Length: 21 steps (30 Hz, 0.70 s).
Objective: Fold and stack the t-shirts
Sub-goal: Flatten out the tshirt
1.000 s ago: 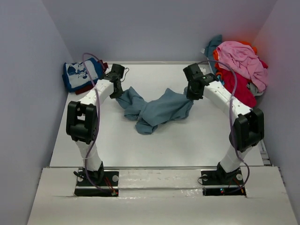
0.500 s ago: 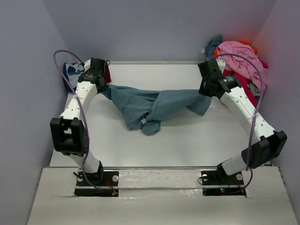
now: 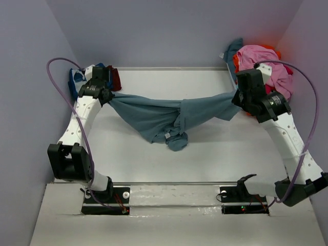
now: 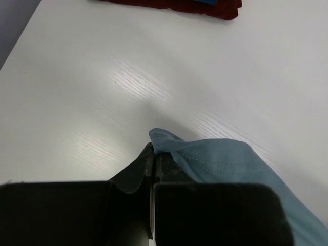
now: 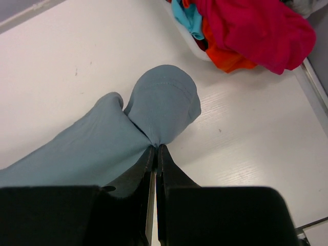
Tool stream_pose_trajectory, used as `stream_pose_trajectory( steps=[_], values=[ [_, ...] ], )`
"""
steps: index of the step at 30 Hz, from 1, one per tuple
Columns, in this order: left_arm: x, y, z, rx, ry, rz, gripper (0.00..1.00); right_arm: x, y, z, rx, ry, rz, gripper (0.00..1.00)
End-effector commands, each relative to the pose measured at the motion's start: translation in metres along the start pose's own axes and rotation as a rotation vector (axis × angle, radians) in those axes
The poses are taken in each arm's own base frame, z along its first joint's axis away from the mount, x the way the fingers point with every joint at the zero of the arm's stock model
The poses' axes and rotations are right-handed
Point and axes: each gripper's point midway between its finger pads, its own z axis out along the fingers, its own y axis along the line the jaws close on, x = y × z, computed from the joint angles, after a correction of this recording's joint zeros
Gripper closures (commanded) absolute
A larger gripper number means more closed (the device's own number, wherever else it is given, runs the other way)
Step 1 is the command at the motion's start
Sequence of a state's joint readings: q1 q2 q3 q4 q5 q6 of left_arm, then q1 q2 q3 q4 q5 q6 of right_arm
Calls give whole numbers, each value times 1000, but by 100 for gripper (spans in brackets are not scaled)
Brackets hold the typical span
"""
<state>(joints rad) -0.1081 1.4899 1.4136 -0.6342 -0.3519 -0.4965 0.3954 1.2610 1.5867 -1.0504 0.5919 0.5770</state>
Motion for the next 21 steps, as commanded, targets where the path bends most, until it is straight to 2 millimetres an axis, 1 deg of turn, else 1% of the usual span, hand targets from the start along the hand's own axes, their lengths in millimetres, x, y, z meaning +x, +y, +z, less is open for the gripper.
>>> stream_pose_trajectory(
  steps=[1, 3, 5, 9, 11, 12, 14, 16, 17, 18, 19, 20, 21],
  values=[
    [-9, 19, -4, -49, -49, -59, 94, -14, -29, -12, 92, -86, 62, 93],
    [-12, 23, -4, -61, -56, -69, 94, -12, -34, -14, 100, -94, 66, 93],
    [-16, 29, -5, -77, -68, -86, 94, -14, -41, -19, 116, -113, 87, 93],
    [-32, 33, -21, -76, -143, -138, 94, -26, -51, -32, 112, -175, 133, 93],
    [-37, 39, -24, -81, -173, -152, 94, -28, -54, -38, 97, -197, 151, 93],
    [-39, 39, -27, -74, -181, -157, 94, -22, -56, -35, 103, -188, 144, 93],
    [-34, 38, -23, -74, -164, -145, 94, -12, -52, -29, 87, -158, 124, 93],
    [-22, 36, -13, -71, -118, -127, 94, 9, -47, -17, 99, -82, 97, 93],
    [-12, 35, -5, -77, -89, -113, 94, 17, -44, -11, 100, -53, 89, 93],
    [-13, 32, -4, -61, -86, -113, 94, 24, -41, -6, 95, -27, 77, 93],
    [-4, 29, 4, -60, -53, -102, 89, 35, -35, 1, 89, 18, 55, 93],
    [-1, 27, 7, -54, -37, -95, 68, 40, -32, 4, 81, 38, 46, 88],
    [2, 24, 13, -53, -18, -87, 60, 43, -29, 6, 73, 54, 31, 86]
  ],
)
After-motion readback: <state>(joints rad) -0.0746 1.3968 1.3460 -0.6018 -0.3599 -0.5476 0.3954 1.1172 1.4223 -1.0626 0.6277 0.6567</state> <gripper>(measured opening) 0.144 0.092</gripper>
